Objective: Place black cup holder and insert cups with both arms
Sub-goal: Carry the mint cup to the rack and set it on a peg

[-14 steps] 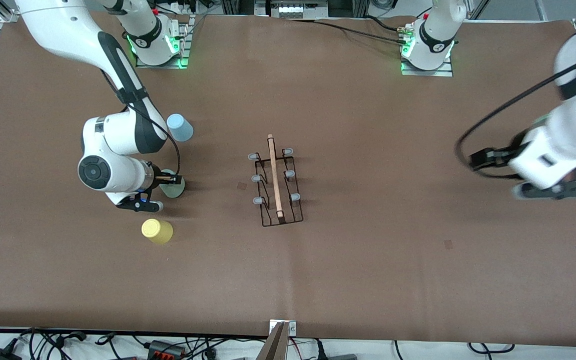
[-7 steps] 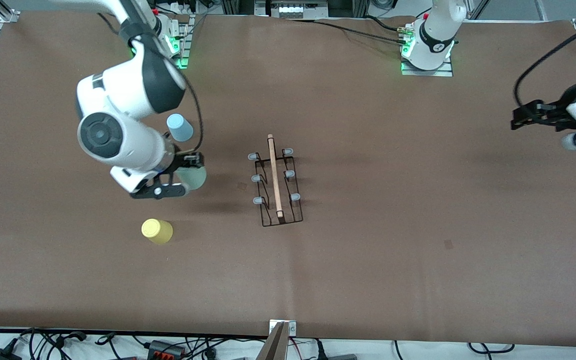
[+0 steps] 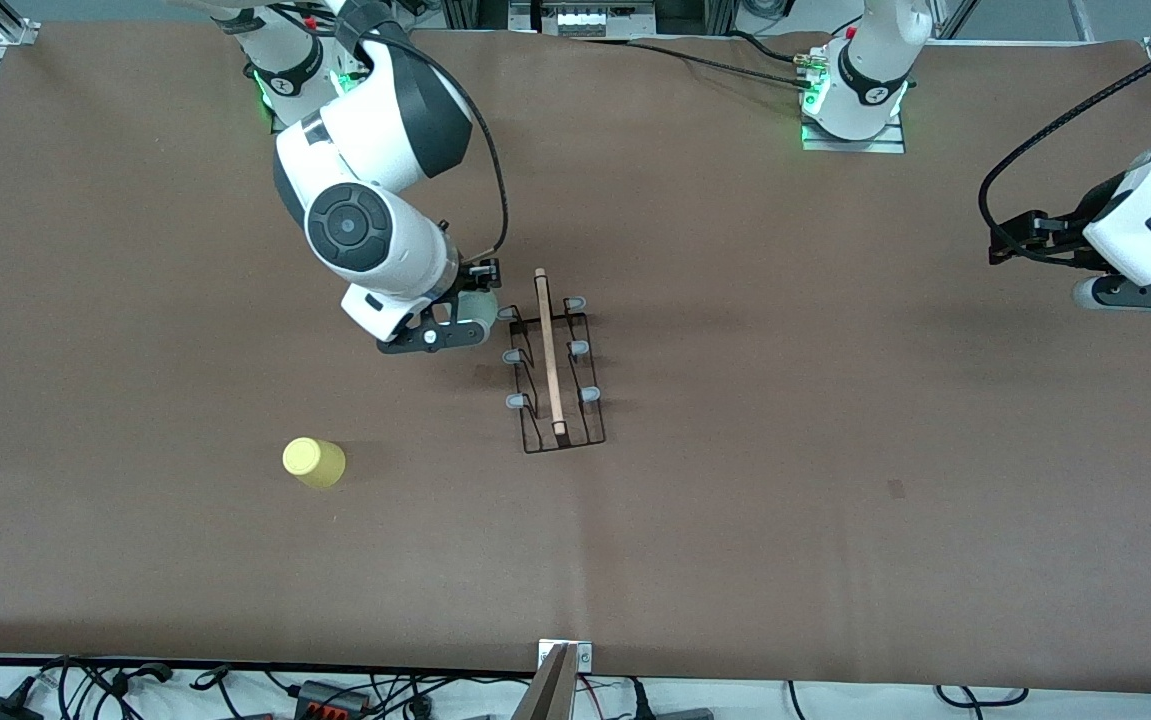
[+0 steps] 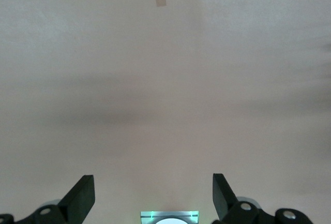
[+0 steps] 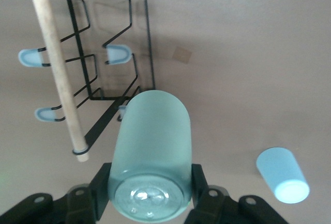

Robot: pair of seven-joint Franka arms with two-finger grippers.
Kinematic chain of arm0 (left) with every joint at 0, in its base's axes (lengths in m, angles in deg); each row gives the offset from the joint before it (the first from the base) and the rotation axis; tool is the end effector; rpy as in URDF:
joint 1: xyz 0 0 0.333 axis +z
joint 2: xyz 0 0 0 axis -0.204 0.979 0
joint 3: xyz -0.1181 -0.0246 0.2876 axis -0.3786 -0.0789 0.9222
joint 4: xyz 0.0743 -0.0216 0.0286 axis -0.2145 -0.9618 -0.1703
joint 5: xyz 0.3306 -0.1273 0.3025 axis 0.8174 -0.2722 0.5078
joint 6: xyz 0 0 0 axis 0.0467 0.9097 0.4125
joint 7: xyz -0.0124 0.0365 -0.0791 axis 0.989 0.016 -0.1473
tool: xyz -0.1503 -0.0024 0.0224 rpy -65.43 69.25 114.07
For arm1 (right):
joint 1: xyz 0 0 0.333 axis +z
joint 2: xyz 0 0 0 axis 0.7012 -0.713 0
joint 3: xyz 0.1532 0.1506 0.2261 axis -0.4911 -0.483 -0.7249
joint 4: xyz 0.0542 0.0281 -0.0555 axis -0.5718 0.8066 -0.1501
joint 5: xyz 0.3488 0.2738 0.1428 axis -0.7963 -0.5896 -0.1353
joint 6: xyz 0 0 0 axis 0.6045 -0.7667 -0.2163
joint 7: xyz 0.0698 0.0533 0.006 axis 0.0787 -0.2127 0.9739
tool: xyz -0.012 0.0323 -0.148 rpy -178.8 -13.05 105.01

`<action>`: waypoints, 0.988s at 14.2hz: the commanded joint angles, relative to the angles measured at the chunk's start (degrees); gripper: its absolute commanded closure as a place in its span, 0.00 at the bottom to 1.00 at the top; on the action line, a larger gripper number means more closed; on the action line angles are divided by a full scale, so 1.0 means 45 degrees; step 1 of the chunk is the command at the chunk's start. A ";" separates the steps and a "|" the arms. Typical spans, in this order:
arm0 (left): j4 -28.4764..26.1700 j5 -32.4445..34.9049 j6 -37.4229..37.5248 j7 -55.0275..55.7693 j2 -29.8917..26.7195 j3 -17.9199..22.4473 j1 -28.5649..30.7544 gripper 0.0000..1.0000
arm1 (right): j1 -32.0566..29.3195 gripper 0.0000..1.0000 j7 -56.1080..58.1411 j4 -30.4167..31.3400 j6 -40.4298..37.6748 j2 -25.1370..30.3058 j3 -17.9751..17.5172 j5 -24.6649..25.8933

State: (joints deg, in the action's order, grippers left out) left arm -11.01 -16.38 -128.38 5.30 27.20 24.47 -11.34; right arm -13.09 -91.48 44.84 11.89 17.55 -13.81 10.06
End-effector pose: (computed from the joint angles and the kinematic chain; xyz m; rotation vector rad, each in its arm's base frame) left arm 0.6309 -0.0107 0.5144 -3.1161 0.0429 0.2689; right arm 0.5963 0.4124 0.3326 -3.0320 -0.1507 0.4310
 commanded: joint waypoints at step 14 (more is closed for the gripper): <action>-0.0116 -0.0497 -0.0540 -0.0139 -0.0226 0.0037 0.0823 0.00 | 0.0808 0.82 -0.0534 -0.0357 0.1360 -0.1470 0.0078 -0.0564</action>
State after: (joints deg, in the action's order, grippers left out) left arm -11.05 -17.44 -130.33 5.24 27.06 24.69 -8.00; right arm -10.00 -93.08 44.79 16.99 12.50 -13.82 8.33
